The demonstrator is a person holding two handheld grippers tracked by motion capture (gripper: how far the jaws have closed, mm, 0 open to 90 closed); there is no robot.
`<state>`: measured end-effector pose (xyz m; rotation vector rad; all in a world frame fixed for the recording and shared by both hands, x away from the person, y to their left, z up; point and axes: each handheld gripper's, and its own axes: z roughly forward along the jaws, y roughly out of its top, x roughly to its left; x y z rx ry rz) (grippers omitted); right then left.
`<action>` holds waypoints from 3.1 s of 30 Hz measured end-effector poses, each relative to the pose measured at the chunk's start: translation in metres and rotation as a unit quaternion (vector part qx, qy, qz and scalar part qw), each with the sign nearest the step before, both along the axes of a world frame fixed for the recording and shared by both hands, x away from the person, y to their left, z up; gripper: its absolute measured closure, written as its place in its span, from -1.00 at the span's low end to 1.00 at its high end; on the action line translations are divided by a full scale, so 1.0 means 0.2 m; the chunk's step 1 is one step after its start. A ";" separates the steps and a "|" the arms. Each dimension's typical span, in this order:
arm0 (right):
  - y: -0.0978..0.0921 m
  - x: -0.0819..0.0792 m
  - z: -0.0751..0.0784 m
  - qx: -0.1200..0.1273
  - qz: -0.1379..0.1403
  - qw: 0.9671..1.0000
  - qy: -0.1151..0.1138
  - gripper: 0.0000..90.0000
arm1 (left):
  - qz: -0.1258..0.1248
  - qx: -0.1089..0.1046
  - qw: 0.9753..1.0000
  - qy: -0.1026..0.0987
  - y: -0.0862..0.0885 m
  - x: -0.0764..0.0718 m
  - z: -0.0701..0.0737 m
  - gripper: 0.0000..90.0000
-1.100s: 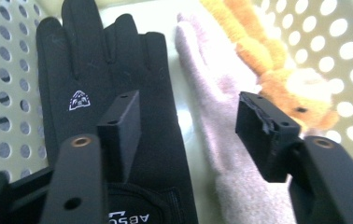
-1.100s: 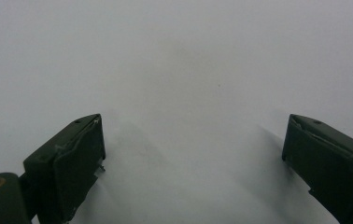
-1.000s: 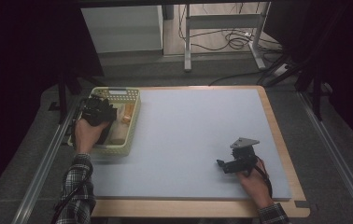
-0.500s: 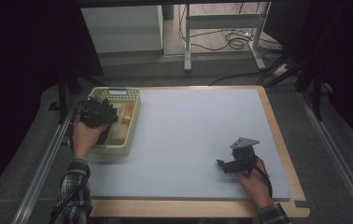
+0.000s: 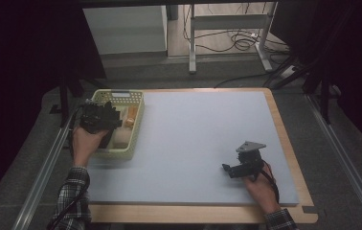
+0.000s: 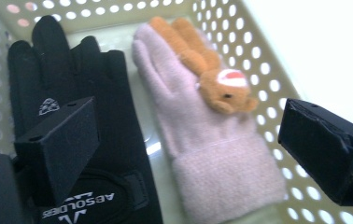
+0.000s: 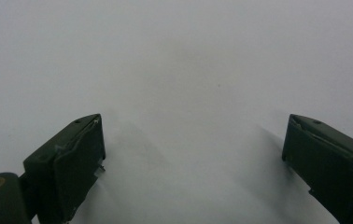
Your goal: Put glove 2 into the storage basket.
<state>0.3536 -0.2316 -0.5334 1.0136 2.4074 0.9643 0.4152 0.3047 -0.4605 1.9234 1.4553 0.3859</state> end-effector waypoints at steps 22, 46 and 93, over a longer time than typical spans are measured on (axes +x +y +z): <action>0.00 0.00 0.00 -0.001 0.000 1.000 0.000 -0.87 | -0.048 -0.005 0.998 -0.033 -0.13 -0.11 0.07 -0.93; 0.00 0.00 0.00 0.000 -0.001 1.000 0.001 -0.87 | -0.153 -0.007 0.985 -0.075 -0.50 -0.24 0.13 -0.94; 0.00 0.00 0.00 0.002 -0.002 1.000 0.002 -0.88 | -0.233 0.048 0.971 -0.038 -0.81 -0.56 -0.44 -0.99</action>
